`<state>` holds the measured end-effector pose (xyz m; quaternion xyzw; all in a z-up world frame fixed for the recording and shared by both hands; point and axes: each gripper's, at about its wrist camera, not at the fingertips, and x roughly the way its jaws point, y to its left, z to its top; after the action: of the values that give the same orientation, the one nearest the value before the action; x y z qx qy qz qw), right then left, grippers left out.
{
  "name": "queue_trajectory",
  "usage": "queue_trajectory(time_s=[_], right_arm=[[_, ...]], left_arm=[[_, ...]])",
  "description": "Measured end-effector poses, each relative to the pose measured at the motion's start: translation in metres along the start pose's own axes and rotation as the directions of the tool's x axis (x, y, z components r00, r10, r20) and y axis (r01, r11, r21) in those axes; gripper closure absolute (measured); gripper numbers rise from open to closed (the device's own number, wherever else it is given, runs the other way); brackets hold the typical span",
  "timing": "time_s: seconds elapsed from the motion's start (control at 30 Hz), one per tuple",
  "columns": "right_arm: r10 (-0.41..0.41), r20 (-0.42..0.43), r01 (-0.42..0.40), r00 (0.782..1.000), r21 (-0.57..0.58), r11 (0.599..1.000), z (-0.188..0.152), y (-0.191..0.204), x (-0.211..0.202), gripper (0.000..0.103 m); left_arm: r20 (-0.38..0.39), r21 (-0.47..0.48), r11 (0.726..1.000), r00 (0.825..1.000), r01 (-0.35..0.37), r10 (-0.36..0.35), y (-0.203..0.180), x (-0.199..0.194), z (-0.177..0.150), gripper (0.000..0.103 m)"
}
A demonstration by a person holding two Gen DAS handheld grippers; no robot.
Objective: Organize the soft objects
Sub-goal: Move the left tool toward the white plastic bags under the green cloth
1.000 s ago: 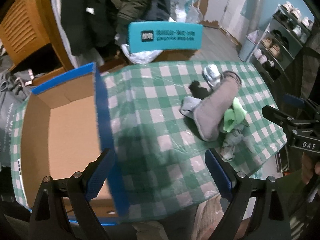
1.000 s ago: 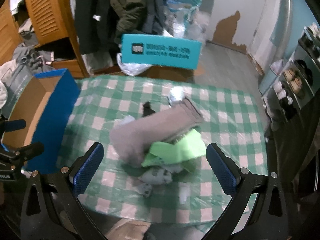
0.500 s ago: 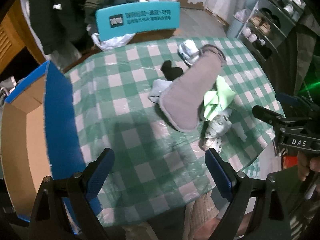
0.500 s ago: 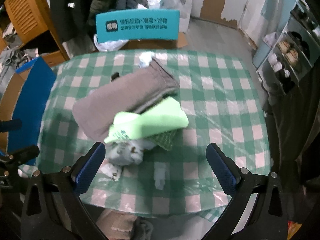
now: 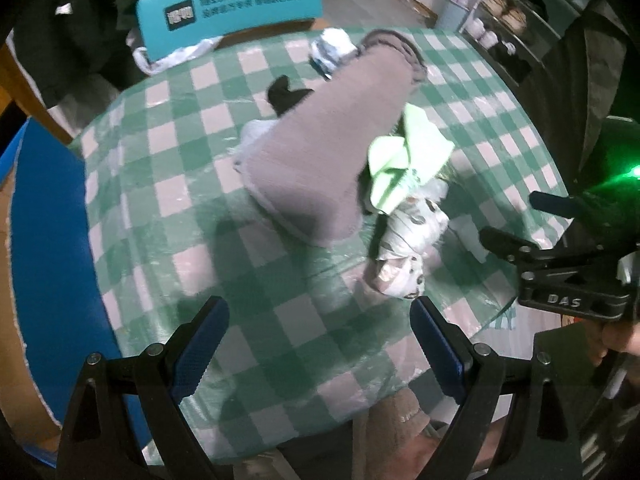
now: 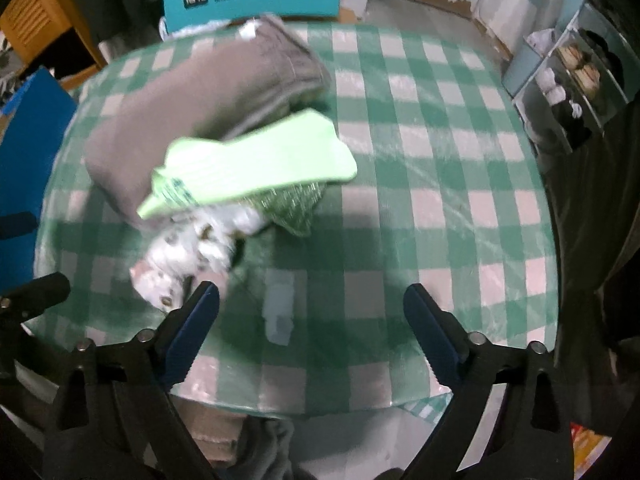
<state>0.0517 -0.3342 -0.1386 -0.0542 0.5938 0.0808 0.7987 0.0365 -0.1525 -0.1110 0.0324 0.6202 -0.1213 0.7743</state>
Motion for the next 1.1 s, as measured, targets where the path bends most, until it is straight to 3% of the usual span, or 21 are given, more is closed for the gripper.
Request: queue_trajectory(time_s=[0.37, 0.6, 0.8, 0.93, 1.03, 1.1], right_arm=[[0.02, -0.057, -0.021, 0.998, -0.02, 1.0, -0.008, 0.002, 0.028, 0.018], [0.035, -0.063, -0.037, 0.997, -0.03, 0.999, -0.006, 0.008, 0.041, 0.028], [0.05, -0.047, -0.052, 0.998, -0.049, 0.997, -0.005, 0.007, 0.052, 0.042], [0.046, -0.04, -0.047, 0.998, -0.04, 0.998, -0.003, 0.004, 0.052, 0.063], [0.101, -0.041, -0.102, 0.994, -0.017, 0.995, -0.002, 0.0, 0.05, 0.081], [0.097, -0.039, -0.098, 0.995, -0.026, 0.995, -0.001, 0.001, 0.049, 0.081]], left_arm=[[-0.045, 0.024, 1.0, 0.999, 0.012, -0.011, -0.017, 0.022, 0.003, 0.01], [-0.048, 0.021, 1.0, 0.999, 0.02, -0.019, -0.021, 0.031, 0.005, 0.01], [-0.056, 0.02, 0.999, 0.998, 0.033, -0.032, -0.027, 0.039, 0.008, 0.01], [-0.055, 0.021, 0.999, 0.998, 0.036, -0.035, -0.031, 0.043, 0.01, 0.01], [-0.052, 0.018, 0.999, 0.998, 0.046, -0.045, -0.035, 0.045, 0.013, 0.01], [-0.047, 0.019, 0.998, 0.998, 0.052, -0.051, -0.038, 0.045, 0.015, 0.01]])
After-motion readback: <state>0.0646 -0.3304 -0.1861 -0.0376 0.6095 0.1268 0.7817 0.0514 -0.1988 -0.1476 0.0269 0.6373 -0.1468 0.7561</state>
